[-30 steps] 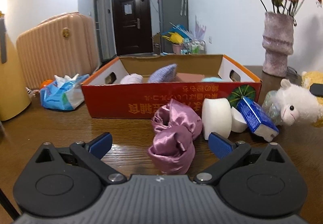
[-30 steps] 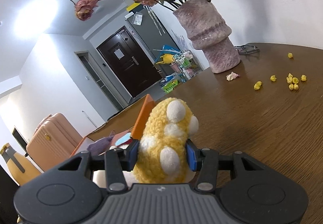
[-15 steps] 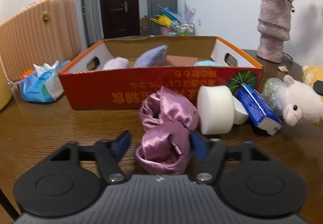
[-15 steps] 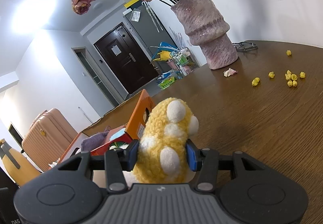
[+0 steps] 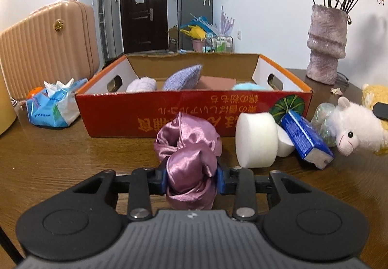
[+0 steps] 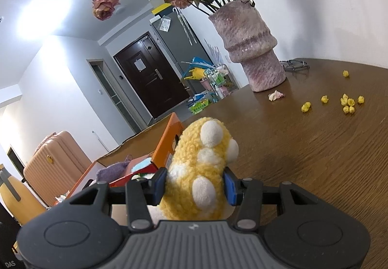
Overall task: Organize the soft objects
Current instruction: 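Grasp the pink satin scrunchie with the left tool while the right tool holds the plush, then carry the pink scrunchie and yellow plush toy over the cardboard box with both tools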
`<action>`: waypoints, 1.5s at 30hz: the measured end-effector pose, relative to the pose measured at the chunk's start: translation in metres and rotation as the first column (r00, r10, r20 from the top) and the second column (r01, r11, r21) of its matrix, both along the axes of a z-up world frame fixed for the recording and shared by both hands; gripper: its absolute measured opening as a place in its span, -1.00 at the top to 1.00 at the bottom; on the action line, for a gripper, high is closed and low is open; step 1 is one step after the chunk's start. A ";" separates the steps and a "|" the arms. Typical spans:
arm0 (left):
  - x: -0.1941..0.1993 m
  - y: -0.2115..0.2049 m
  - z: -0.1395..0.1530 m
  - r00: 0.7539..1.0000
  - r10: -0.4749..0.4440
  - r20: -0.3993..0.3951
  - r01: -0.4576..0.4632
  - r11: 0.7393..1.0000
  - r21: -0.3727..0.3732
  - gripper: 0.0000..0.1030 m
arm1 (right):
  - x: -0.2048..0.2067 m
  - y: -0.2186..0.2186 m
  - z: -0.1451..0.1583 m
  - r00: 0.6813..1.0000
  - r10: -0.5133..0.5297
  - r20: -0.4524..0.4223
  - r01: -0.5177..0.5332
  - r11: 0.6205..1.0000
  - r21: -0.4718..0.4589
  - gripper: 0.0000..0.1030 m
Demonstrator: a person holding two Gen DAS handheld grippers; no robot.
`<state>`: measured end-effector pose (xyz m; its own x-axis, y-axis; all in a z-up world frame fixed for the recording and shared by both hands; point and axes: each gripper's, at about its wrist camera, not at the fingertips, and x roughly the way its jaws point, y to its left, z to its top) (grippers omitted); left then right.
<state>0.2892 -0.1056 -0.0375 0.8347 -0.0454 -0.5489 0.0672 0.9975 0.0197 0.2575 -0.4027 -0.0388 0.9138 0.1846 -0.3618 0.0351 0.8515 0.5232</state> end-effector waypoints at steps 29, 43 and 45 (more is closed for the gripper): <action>-0.054 0.038 0.039 0.982 0.079 0.170 -0.066 0.994 -0.085 0.32 | -0.032 0.065 0.009 0.997 0.002 0.080 -0.002 1.000 -0.003 0.08; -0.061 0.052 0.052 0.970 0.108 0.217 -0.083 0.989 -0.124 0.32 | -0.030 0.097 0.012 0.994 -0.007 0.112 0.008 1.000 -0.009 0.08; -0.062 0.053 0.054 0.968 0.110 0.226 -0.082 0.988 -0.129 0.32 | -0.029 0.102 0.013 0.993 -0.010 0.121 0.012 1.000 -0.011 0.08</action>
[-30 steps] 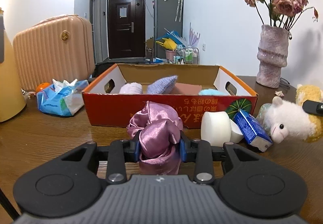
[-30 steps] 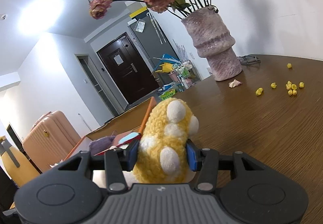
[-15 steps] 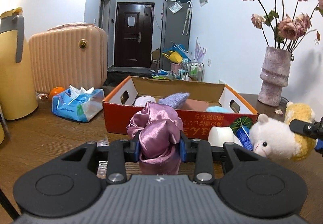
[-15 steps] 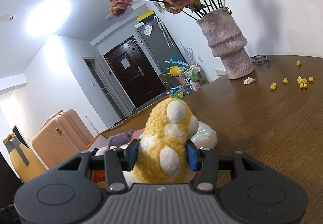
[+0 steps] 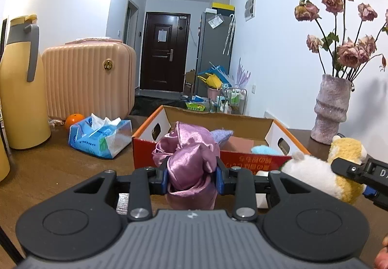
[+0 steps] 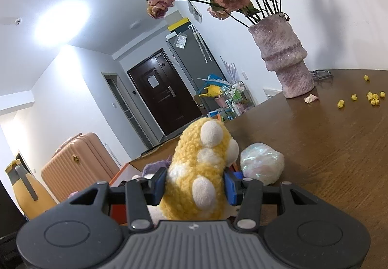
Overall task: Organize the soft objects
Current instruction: 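Carry the pink scrunchie and yellow plush toy over the cardboard box with both tools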
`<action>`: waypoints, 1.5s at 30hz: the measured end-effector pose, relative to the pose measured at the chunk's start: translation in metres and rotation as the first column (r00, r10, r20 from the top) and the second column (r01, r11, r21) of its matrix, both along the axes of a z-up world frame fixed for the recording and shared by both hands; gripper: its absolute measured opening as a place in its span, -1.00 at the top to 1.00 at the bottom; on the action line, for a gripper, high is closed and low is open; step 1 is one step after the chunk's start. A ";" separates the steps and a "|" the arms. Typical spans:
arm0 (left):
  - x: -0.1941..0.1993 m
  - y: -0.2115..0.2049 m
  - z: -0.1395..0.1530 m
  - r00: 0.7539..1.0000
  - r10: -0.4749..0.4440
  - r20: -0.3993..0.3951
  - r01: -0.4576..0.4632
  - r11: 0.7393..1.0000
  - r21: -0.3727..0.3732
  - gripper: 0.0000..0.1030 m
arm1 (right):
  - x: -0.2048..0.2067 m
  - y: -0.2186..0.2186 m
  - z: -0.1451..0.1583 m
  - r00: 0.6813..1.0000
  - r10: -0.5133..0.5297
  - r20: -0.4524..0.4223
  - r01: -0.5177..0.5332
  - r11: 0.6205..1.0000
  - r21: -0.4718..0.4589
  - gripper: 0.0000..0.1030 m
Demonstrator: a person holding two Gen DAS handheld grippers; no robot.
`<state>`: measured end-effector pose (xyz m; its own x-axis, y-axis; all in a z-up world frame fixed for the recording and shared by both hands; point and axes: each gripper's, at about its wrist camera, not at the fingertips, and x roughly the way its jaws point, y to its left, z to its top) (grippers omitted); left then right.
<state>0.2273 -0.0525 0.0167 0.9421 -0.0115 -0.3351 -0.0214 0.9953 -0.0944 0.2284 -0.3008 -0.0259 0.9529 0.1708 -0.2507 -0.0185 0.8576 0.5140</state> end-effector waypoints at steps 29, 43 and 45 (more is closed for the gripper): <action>0.056 0.026 0.019 0.997 0.061 0.052 -0.057 0.996 -0.074 0.32 | 0.061 0.047 0.010 0.996 0.013 0.083 -0.006 0.997 -0.079 0.08; 0.099 0.016 0.012 0.997 0.050 0.052 -0.048 0.998 -0.038 0.32 | 0.102 0.045 0.012 0.995 0.008 0.101 -0.002 0.998 -0.060 0.08; 0.106 0.015 0.010 0.997 0.052 0.048 -0.051 0.998 -0.035 0.32 | 0.109 0.044 0.012 0.995 0.006 0.097 -0.001 0.998 -0.058 0.08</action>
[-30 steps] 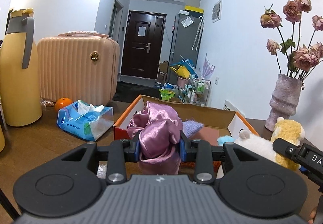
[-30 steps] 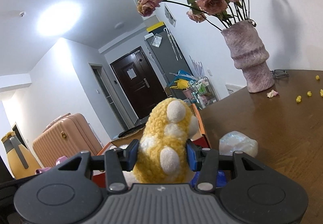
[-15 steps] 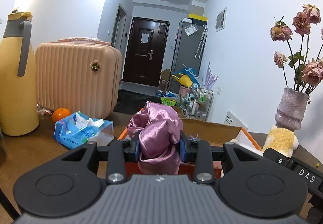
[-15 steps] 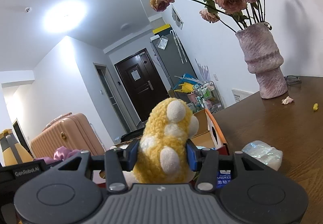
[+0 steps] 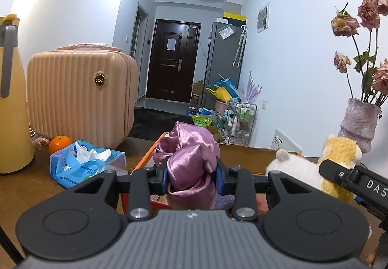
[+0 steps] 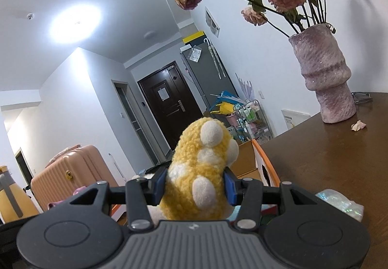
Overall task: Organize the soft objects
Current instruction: 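Carry the pink scrunchie and yellow plush toy over the cardboard box with both tools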
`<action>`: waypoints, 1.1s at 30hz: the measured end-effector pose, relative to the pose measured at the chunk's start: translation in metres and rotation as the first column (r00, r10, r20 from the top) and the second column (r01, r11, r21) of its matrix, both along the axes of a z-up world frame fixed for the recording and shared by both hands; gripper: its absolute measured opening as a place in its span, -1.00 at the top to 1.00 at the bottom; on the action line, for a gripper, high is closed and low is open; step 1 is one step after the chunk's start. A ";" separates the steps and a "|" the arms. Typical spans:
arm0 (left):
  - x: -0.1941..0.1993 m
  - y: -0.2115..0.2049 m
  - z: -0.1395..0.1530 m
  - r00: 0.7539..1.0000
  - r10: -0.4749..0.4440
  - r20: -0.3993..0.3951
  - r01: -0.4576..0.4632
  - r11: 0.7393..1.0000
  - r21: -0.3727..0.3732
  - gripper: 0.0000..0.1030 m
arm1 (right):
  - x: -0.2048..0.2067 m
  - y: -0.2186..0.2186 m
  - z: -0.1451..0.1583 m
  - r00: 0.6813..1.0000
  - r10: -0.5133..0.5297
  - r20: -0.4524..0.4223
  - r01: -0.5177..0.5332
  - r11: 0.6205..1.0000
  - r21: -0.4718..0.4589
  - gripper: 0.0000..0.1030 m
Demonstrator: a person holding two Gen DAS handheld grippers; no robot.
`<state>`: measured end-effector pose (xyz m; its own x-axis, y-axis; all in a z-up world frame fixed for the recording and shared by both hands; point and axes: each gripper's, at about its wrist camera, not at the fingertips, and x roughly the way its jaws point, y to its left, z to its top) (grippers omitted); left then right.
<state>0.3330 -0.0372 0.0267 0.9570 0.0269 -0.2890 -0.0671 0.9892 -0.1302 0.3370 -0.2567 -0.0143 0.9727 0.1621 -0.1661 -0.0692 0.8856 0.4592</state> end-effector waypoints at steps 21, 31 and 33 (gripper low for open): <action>0.070 -0.006 -0.013 1.000 0.002 -0.026 -0.001 1.000 0.031 0.32 | 0.067 0.004 -0.002 0.999 0.008 -0.037 -0.009 1.000 -0.026 0.08; 0.089 0.001 -0.014 1.000 0.014 -0.027 -0.013 0.999 0.035 0.32 | 0.087 0.017 0.002 0.998 0.035 -0.059 -0.040 0.994 -0.101 0.08; 0.093 0.002 -0.014 0.999 0.016 -0.028 -0.015 0.999 0.037 0.32 | 0.089 0.020 0.002 0.997 0.037 -0.063 -0.044 0.993 -0.111 0.08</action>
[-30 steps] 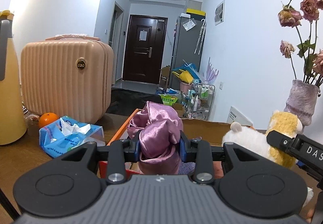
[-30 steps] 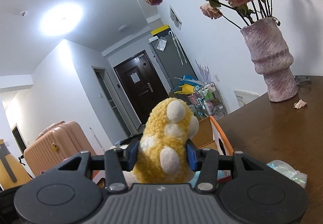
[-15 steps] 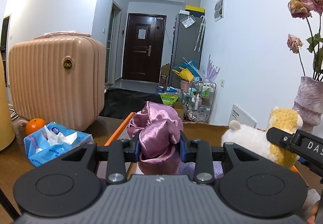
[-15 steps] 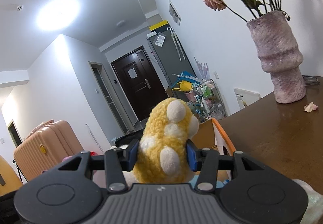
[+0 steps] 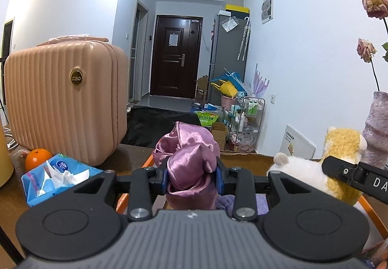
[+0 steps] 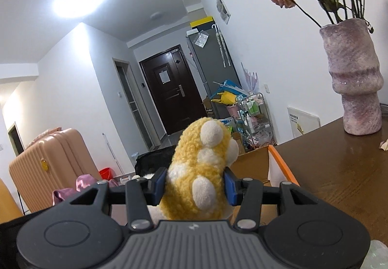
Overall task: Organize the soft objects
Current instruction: 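Carry the pink scrunchie and yellow plush toy over the cardboard box with both tools, then open the left tool releasing the scrunchie while the right tool releases the plush into the box, then move both open tools back toward the items beside the box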
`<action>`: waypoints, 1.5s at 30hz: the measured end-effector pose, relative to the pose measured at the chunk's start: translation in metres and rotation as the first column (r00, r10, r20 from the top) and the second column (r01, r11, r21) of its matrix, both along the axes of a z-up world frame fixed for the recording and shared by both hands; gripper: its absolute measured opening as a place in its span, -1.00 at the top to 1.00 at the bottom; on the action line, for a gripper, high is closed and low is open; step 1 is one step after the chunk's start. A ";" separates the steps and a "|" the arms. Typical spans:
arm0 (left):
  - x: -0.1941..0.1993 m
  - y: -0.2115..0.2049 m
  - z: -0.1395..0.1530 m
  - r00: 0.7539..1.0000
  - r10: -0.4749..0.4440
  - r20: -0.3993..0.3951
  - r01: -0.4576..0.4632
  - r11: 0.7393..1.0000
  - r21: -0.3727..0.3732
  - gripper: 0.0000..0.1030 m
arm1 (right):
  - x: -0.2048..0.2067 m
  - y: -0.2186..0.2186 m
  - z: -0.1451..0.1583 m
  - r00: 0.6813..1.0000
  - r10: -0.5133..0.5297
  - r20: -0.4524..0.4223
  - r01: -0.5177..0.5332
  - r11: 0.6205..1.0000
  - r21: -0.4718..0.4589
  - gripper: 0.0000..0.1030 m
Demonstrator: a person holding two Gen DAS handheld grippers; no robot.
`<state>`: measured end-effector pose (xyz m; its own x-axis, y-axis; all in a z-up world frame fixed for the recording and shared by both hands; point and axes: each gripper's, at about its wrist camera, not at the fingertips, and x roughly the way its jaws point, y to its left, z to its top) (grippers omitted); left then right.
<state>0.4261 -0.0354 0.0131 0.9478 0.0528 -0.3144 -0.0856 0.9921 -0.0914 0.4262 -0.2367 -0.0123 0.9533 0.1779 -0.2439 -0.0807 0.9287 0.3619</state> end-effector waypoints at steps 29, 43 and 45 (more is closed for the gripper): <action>-0.002 -0.003 -0.008 1.000 -0.001 0.017 0.000 0.999 0.035 -0.05 | 0.000 0.006 -0.008 0.998 -0.015 -0.063 0.012 0.999 -0.049 -0.18; -0.007 0.005 -0.005 0.994 0.101 0.045 -0.101 0.995 0.017 -1.00 | -0.014 0.013 -0.005 0.998 -0.053 -0.019 0.051 0.994 -0.095 -1.00; -0.008 0.005 -0.005 0.994 0.102 0.048 -0.103 0.995 0.018 -1.00 | -0.015 0.013 -0.005 0.998 -0.053 -0.018 0.051 0.994 -0.091 -1.00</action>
